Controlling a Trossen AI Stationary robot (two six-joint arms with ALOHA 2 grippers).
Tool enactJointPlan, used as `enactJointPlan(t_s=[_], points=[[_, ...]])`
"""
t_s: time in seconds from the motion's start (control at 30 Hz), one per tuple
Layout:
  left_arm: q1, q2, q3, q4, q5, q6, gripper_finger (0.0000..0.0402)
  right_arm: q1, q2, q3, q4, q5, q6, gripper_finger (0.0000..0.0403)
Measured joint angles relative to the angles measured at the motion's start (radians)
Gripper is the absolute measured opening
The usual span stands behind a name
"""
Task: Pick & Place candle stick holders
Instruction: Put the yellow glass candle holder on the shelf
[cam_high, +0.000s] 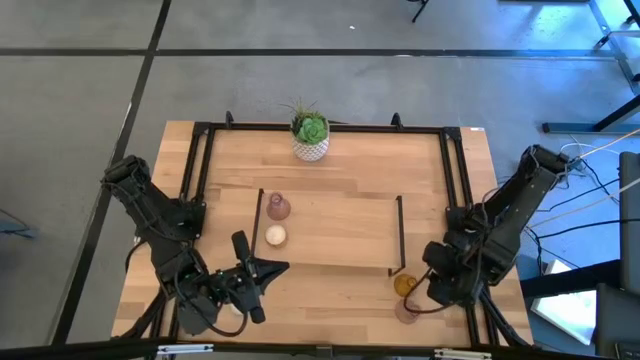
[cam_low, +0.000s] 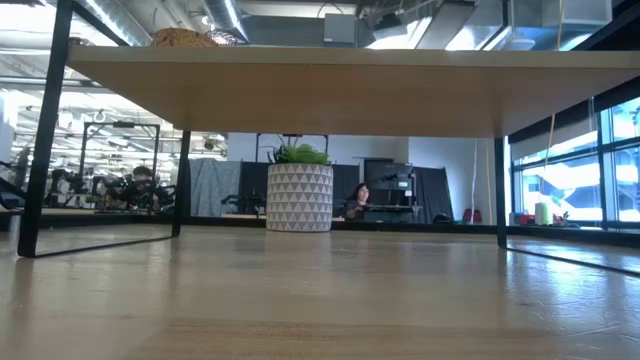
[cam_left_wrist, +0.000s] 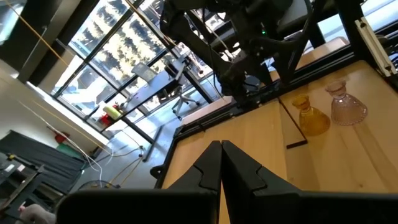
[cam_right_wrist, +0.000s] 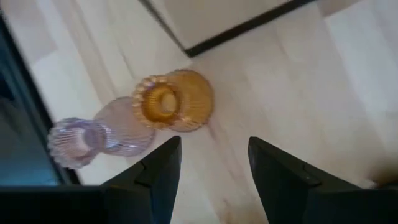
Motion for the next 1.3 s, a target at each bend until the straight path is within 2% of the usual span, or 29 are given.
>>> enactJointPlan(t_s=[0.33, 0.63, 1.3], points=[[0.000, 0.000, 0.000, 0.000, 0.000, 0.007, 0.0002, -0.054, 0.000, -0.017, 0.099, -0.007, -0.067, 0.0170], [0.000, 0.000, 0.000, 0.000, 0.001, 0.008, 0.0002, -0.084, 0.003, -0.017, 0.134, -0.024, -0.085, 0.0170], [0.000, 0.000, 0.000, 0.000, 0.003, 0.009, 0.0002, -0.119, 0.113, -0.017, 0.155, -0.086, -0.086, 0.0170]])
